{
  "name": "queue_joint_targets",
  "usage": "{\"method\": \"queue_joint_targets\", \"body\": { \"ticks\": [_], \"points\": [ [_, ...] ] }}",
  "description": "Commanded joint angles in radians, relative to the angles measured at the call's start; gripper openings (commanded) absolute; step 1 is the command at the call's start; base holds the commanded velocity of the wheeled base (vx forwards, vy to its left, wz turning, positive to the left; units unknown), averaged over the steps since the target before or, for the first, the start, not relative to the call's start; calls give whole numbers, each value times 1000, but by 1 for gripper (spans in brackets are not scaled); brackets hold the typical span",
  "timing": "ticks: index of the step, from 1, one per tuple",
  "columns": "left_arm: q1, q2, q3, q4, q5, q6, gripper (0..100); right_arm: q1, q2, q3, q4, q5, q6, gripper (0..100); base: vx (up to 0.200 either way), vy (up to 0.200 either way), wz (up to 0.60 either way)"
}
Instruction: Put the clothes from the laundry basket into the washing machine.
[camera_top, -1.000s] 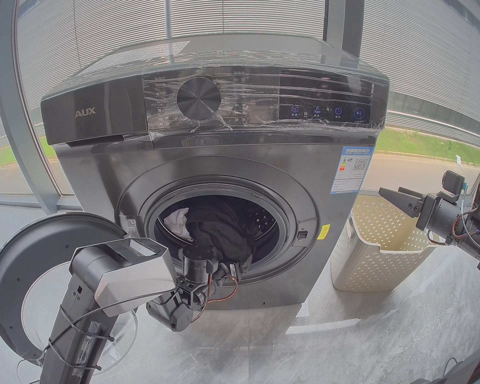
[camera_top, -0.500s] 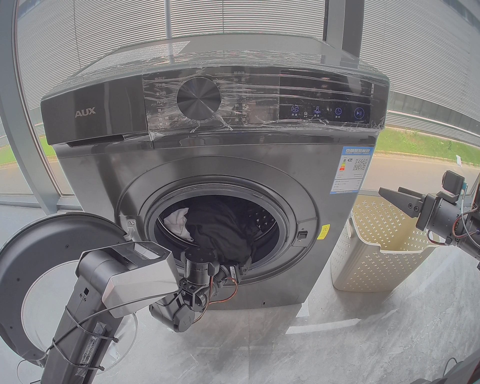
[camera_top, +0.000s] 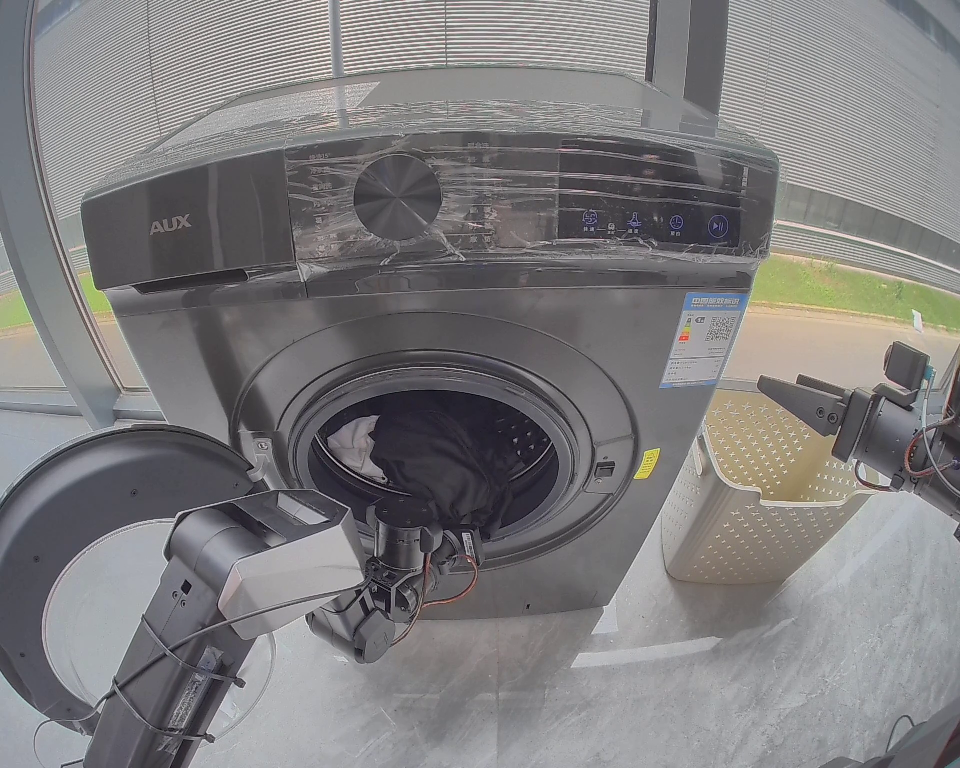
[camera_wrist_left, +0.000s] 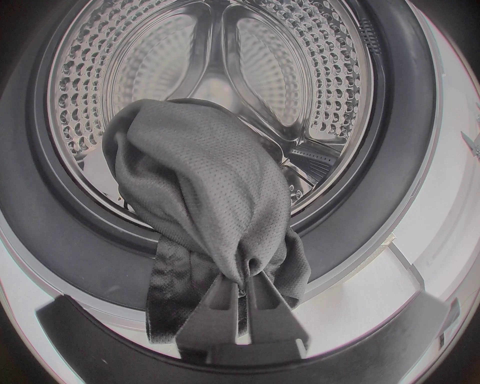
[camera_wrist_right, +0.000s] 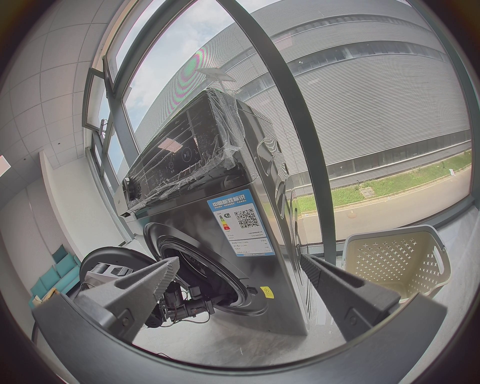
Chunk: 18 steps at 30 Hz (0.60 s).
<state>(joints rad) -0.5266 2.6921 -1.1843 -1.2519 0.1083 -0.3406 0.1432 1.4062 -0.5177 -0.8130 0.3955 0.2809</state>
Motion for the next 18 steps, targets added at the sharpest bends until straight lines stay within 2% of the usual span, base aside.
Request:
{"method": "queue_joint_targets", "body": {
  "ticks": [1, 5, 8, 13, 18],
  "points": [
    [0, 11, -5, -1, 1, -1, 0, -1, -1, 1, 0, 0, 0, 100, 0, 0, 0],
    [11, 8, -38, -11, 2, -6, 0, -1, -1, 1, 0, 0, 0, 100, 0, 0, 0],
    [17, -9, -143, -17, 8, -29, 0, -2, -1, 1, 0, 0, 0, 100, 0, 0, 0],
    [22, -23, -310, -17, 50, -69, 0, -2, -1, 1, -2, 0, 0, 100, 0, 0, 0],
    [36, -12, -383, -17, 51, -74, 0, -4, -7, 5, 0, 0, 1, 100, 0, 0, 0]
  ]
}}
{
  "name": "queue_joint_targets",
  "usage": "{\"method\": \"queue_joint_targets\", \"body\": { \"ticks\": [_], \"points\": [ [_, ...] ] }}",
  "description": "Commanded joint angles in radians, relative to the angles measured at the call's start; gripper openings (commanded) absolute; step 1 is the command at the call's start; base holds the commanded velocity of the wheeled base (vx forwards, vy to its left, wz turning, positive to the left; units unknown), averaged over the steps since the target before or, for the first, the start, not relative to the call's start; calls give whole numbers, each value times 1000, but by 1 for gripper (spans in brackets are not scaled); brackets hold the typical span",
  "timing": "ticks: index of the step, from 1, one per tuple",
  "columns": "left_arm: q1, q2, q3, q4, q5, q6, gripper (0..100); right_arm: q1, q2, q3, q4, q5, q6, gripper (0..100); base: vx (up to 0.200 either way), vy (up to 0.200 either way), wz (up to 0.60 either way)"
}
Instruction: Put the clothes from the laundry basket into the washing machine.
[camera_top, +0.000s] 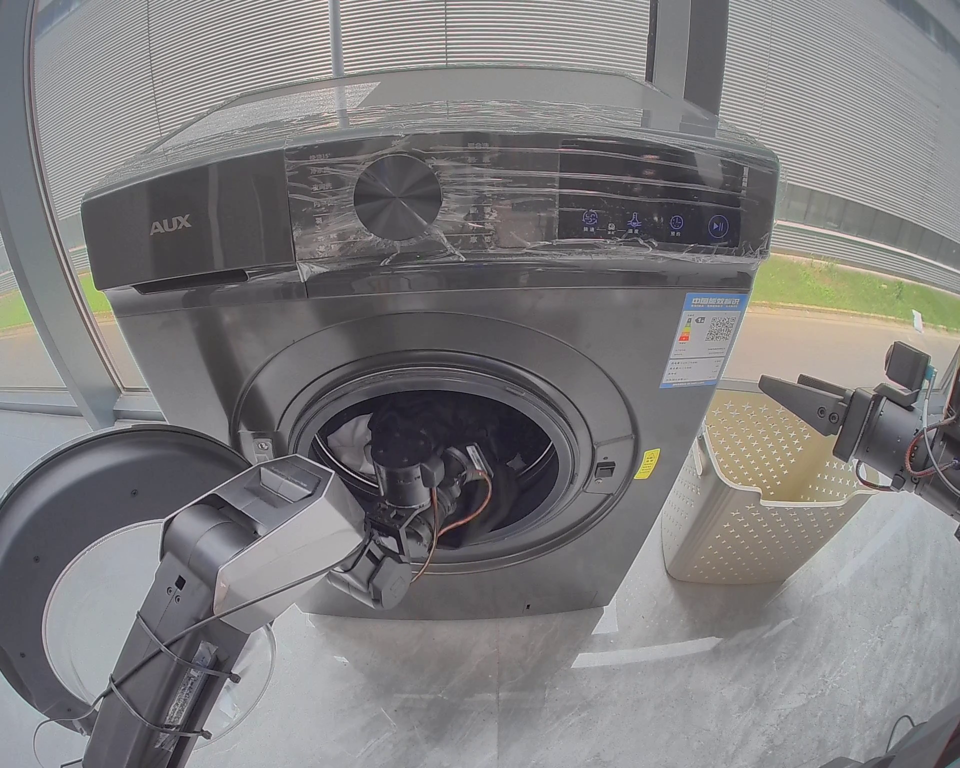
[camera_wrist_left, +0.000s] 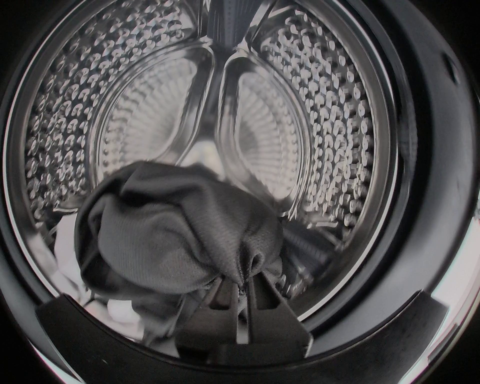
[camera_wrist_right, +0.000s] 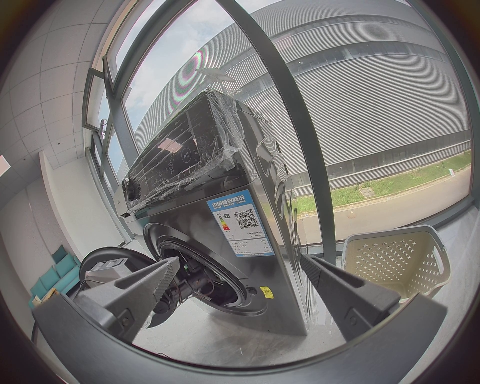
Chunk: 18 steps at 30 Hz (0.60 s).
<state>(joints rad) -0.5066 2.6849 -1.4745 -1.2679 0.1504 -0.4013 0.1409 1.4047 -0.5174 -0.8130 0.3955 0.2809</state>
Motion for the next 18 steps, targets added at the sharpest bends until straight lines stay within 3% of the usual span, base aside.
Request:
{"method": "queue_joint_targets", "body": {
  "ticks": [1, 7, 14, 15, 18],
  "points": [
    [22, 0, -107, -1, 9, -13, 0, -1, -7, 7, 0, 0, 1, 100, 0, 0, 0],
    [82, 26, -190, 10, 9, -18, 0, -3, -6, 7, 0, 0, 1, 100, 0, 0, 0],
    [91, 29, -182, 24, -2, -18, 0, -3, -3, 5, -2, 0, 0, 100, 0, 0, 0],
    [91, 29, -182, 24, -2, -18, 100, -3, -3, 5, -2, 0, 0, 100, 0, 0, 0],
    [91, 29, -187, 28, -19, -16, 100, -3, -6, 7, 0, 0, 0, 100, 0, 0, 0]
  ]
}}
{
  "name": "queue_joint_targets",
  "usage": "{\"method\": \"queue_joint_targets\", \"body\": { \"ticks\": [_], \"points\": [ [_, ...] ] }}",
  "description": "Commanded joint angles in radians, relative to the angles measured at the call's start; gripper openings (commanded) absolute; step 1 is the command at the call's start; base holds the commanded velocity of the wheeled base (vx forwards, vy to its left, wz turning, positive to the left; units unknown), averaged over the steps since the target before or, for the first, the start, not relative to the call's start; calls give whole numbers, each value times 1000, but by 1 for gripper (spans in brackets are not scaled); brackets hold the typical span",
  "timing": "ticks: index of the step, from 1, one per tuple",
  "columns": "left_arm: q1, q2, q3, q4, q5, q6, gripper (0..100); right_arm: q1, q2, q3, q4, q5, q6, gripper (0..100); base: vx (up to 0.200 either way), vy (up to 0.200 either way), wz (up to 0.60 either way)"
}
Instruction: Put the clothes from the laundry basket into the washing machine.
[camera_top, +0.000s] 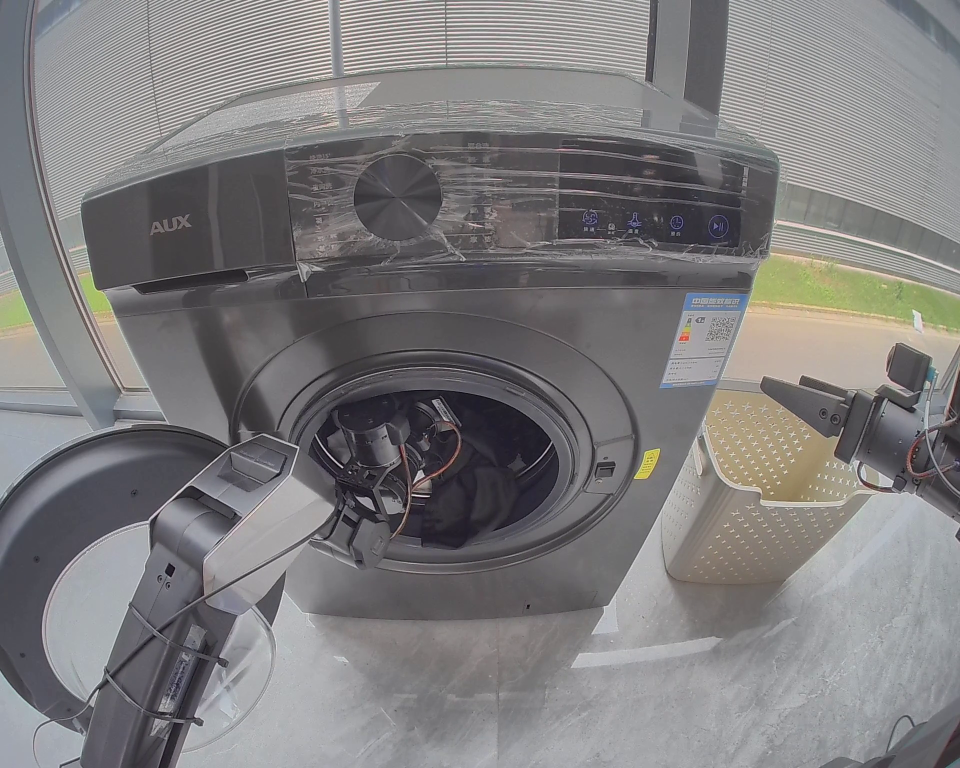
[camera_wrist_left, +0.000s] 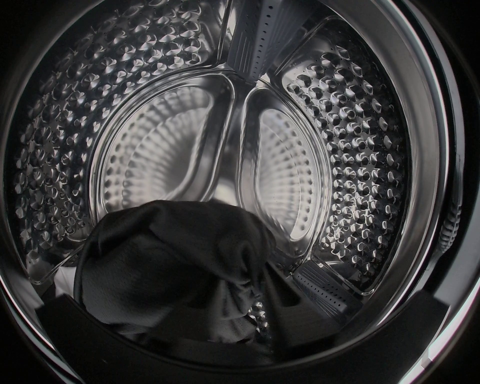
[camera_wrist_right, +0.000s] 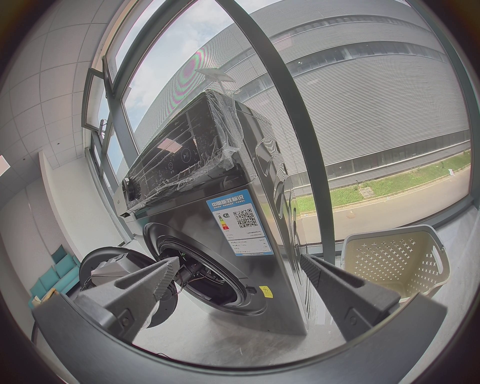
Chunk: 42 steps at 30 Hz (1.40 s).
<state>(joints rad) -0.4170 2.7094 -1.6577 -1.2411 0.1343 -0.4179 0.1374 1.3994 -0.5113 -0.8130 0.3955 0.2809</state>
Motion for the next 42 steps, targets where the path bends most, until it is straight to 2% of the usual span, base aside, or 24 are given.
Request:
{"method": "queue_joint_targets", "body": {
  "ticks": [1, 5, 8, 13, 19, 23, 25, 28, 30, 35, 42],
  "points": [
    [-2, 3, -4, 3, -4, 4, 100, 1, -2, 2, 0, 0, 0, 100, 0, 0, 0],
    [-5, -6, 15, 5, -4, 8, 100, 1, 0, 0, -2, 0, 0, 100, 0, 0, 0],
    [-19, -53, 107, 18, -8, 11, 100, 1, -2, 0, 0, 0, 0, 100, 0, 0, 0],
    [-19, -157, 329, 45, -65, 8, 100, 1, -10, 2, 0, 0, 3, 100, 0, 0, 0],
    [-22, -266, 523, 43, -96, 16, 100, 1, -11, 4, 0, 0, 4, 100, 0, 0, 0],
    [-23, -269, 627, 17, -113, 74, 100, 2, -10, 0, 0, 0, 4, 100, 0, 0, 0],
    [-28, -249, 648, -31, -116, 90, 100, 2, -10, 2, 0, 0, 4, 100, 0, 0, 0],
    [-42, -214, 653, -112, -108, 90, 100, 2, -11, 2, -2, 0, 6, 100, 0, 0, 0],
    [-75, -189, 679, -153, -108, 76, 100, 2, -11, 2, -2, 0, 6, 100, 0, 0, 0],
    [-128, -195, 693, -152, -108, 2, 100, 2, -14, 4, 0, 0, 6, 100, 0, 0, 0],
    [-114, -204, 687, -120, -108, 4, 100, 2, -17, 5, 0, 0, 8, 100, 0, 0, 0]
  ]
}}
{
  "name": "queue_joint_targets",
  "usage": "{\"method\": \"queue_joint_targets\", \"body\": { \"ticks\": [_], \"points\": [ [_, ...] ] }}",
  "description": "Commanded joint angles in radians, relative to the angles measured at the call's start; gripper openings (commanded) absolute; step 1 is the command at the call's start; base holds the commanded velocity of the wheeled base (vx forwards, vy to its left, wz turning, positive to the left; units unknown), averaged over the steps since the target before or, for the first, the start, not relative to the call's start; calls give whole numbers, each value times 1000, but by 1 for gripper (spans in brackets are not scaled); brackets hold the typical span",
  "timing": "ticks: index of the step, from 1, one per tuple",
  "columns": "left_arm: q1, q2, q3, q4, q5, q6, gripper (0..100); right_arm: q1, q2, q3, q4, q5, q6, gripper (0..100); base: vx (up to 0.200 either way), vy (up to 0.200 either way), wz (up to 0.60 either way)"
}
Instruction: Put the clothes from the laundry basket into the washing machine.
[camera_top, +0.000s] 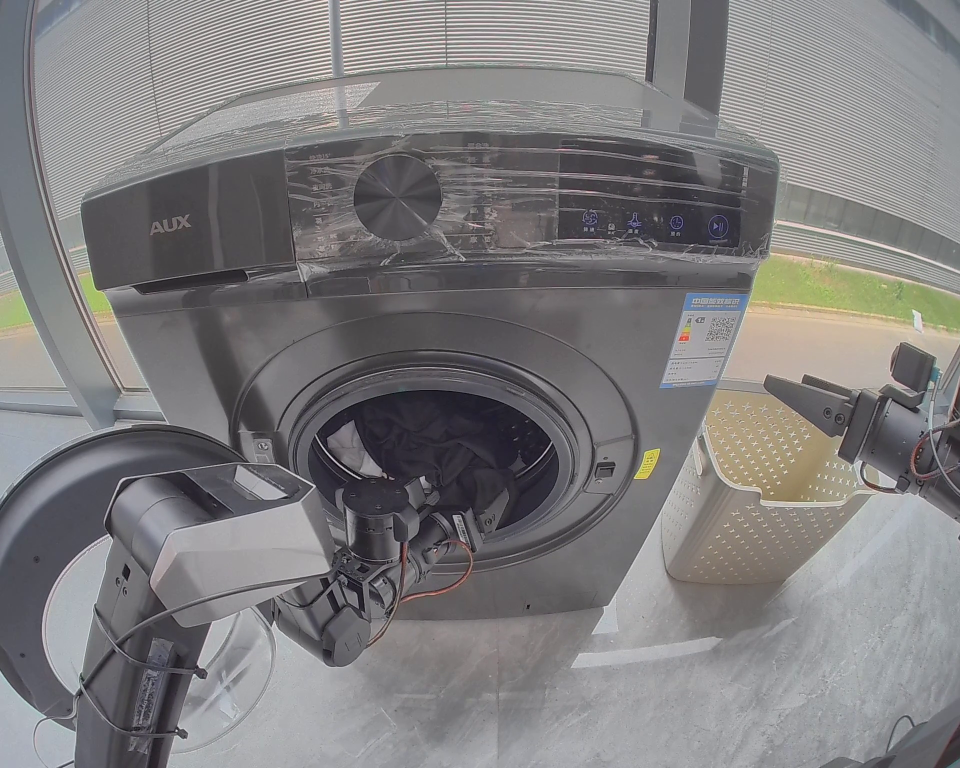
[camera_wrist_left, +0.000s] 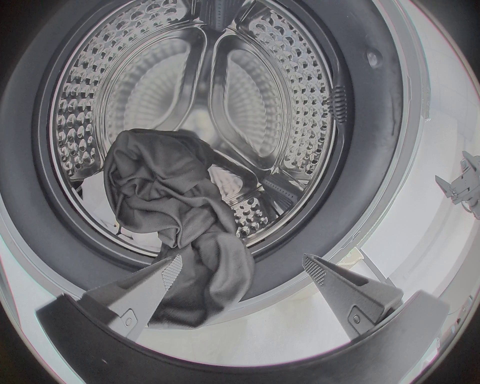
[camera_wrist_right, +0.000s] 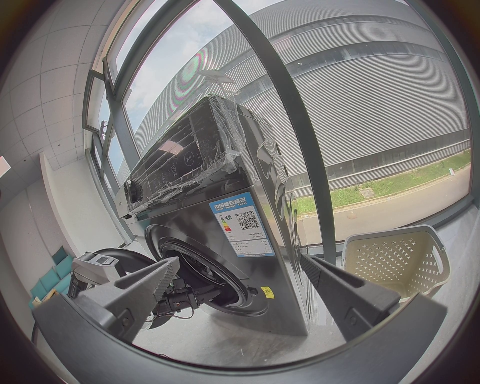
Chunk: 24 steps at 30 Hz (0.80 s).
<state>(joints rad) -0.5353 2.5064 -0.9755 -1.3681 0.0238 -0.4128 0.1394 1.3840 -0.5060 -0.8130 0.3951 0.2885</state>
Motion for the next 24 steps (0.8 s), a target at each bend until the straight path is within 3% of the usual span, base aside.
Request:
{"method": "queue_joint_targets", "body": {
  "ticks": [1, 6, 8, 9, 10, 11, 12, 14, 16, 19, 24],
  "points": [
    [9, -11, 9, 26, 2, -1, 100, 0, -2, 0, -2, 1, 0, 100, 0, 0, 0],
    [6, -23, -18, 57, -5, -15, 100, 0, 1, 0, 0, 1, 0, 100, 0, 0, 0],
    [0, -37, -58, 93, 4, -84, 100, 0, 1, 0, 0, 2, 0, 100, 0, 0, 0],
    [0, -37, -58, 93, 4, -84, 100, 0, 1, 0, 0, 2, 0, 100, 0, 0, 0],
    [-6, -52, -65, 135, 19, -136, 100, 0, 1, 0, -2, 1, 0, 100, 0, 0, 0],
    [-8, -73, -60, 173, 24, -155, 100, 0, 0, 0, 0, 1, 0, 100, 0, 0, 0],
    [-8, -78, -58, 185, 25, -155, 100, 0, 0, 0, 0, 1, 0, 100, 0, 0, 0],
    [0, -101, -66, 307, 28, -139, 100, 0, 1, 0, 0, 2, 0, 100, 0, 0, 0],
    [8, -107, -72, 373, 27, -81, 100, 0, 3, 0, -2, 1, 0, 100, 0, 0, 0],
    [11, -96, -77, 392, 24, -15, 100, 0, 3, -2, 0, 2, 0, 100, 0, 0, 0],
    [15, -41, -127, 400, 28, 3, 100, 0, -2, 1, 0, 1, 0, 100, 0, 0, 0]
  ]
}}
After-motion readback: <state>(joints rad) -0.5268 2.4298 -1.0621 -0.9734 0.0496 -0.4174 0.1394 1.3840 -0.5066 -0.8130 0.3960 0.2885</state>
